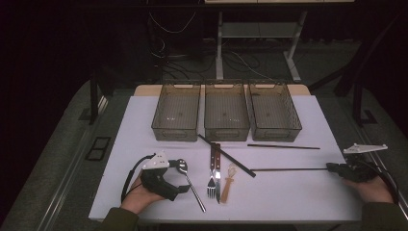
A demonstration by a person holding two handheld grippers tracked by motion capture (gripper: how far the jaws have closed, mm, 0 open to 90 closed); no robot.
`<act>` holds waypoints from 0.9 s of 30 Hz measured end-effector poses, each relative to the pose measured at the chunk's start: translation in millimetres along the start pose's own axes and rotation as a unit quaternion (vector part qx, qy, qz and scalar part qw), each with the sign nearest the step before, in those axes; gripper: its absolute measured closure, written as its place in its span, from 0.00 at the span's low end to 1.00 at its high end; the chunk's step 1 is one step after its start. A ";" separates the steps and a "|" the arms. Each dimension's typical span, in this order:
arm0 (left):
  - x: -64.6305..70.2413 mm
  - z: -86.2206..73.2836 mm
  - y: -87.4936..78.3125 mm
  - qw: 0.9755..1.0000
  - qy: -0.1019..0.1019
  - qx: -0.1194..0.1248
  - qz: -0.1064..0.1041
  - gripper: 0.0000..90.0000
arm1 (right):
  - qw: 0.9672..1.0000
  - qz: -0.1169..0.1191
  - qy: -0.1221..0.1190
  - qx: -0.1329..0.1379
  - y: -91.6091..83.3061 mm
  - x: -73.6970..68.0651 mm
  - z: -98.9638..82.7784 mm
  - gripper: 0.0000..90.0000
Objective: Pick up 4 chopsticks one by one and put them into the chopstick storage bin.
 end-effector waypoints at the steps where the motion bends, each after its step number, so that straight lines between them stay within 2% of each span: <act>1: 0.0 -0.1 0.1 1.000 0.000 0.000 0.000 0.00 | 1.000 0.002 0.000 0.000 0.1 -0.7 0.2 1.00; 5: 0.0 0.0 0.0 1.000 0.000 0.000 0.000 0.00 | 1.000 0.007 -0.006 -0.001 1.0 -4.3 1.5 1.00; 12: 0.1 0.0 -0.1 1.000 0.001 -0.001 0.001 0.00 | 0.999 0.023 -0.029 -0.003 4.3 -17.4 6.4 1.00; 16: 0.0 0.0 -0.1 1.000 0.000 0.000 0.001 0.00 | 0.999 0.022 -0.038 -0.006 4.7 -23.5 9.4 1.00; 21: 0.0 0.0 0.3 1.000 0.000 -0.001 0.001 0.00 | 0.999 0.018 -0.038 0.010 -0.7 -19.3 16.5 1.00; 27: 0.1 0.0 -0.2 1.000 0.000 -0.001 0.001 0.00 | 0.999 0.023 -0.039 -0.008 10.9 -19.7 21.0 1.00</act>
Point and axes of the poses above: each handheld gripper's, and its own axes: y roughly forward along the jaws, z roughly out of its top, x roughly to its right, the point moved 3 cm from there along y, roughly forward along the jaws, and after that the axes turned 10 degrees about -x, right-handed, at the moved point
